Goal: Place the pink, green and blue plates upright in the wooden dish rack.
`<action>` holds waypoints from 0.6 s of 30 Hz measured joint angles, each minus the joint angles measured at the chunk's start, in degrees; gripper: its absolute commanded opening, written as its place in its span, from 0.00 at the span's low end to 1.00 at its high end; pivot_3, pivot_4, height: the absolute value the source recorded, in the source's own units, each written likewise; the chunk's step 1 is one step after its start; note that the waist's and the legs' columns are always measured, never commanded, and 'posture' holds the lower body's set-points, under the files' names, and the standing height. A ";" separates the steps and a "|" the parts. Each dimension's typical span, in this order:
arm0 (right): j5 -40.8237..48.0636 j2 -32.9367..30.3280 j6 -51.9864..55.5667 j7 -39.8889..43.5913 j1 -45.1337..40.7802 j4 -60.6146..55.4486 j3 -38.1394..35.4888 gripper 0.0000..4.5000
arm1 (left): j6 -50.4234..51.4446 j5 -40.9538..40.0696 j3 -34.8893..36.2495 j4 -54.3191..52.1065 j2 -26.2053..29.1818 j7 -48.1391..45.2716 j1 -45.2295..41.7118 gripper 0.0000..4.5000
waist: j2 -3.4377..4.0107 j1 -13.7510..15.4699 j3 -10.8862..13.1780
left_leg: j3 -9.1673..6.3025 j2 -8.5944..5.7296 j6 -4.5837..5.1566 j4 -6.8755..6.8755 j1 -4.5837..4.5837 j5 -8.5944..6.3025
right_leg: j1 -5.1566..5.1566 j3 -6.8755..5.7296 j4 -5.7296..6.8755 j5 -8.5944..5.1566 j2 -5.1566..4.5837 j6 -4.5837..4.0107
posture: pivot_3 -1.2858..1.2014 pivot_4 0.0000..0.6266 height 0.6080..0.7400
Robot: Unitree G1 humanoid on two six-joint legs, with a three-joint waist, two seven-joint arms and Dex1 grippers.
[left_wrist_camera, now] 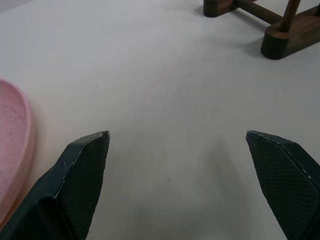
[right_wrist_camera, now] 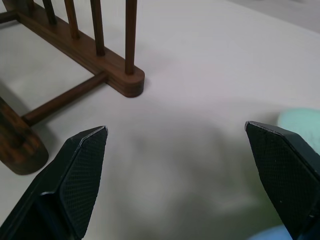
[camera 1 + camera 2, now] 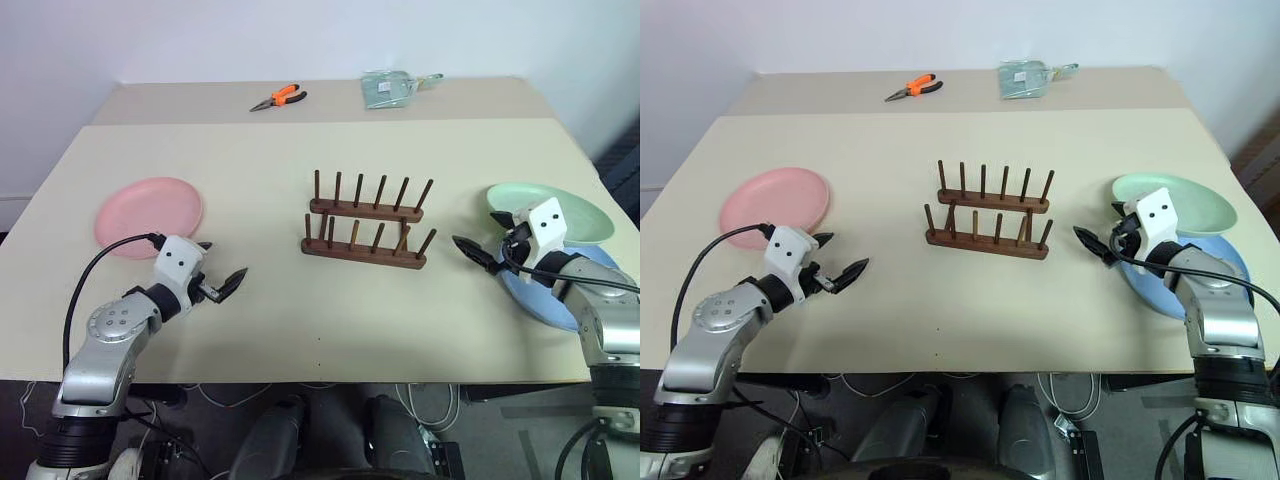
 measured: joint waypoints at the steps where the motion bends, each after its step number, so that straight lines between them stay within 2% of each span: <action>1: -0.22 0.00 -0.31 -0.10 -0.36 0.26 0.01 1.00 | 0.00 0.02 -0.26 0.01 -0.04 -0.02 0.01 0.99 | 0.00 0.04 0.00 | 0.00 0.00 0.00 0.00 0.00 0.00 | 0.00 0.00 0.00 0.00 0.01 0.00 | 0.52 0.24 0.98; 10: -3.11 1.81 -2.93 -1.27 -2.27 2.84 2.67 1.00 | 0.09 0.40 -1.38 0.03 -1.10 -0.35 -0.82 0.99 | 0.00 0.11 0.00 | 0.00 -0.01 0.01 0.00 0.00 0.00 | 0.01 0.00 -0.05 0.01 0.02 0.00 | 0.52 0.24 0.98; 13: -3.13 1.85 -2.81 -1.15 -2.08 2.52 2.82 1.00 | 0.24 -0.27 -1.82 0.13 -0.85 -2.42 -1.55 0.99 | 0.00 0.12 0.01 | 0.00 -0.01 0.01 0.00 0.00 0.00 | 0.01 -0.01 -0.05 0.00 0.02 0.00 | 0.52 0.24 0.98; 18: -2.55 3.15 -0.39 -2.23 2.44 -3.72 2.61 1.00 | 0.23 -0.51 -7.46 5.48 -0.08 -9.95 -7.46 0.99 | 0.00 0.74 0.01 | -0.01 -0.01 0.01 0.00 0.00 0.00 | 0.01 -0.02 -0.04 0.01 0.04 0.00 | 0.52 0.24 0.98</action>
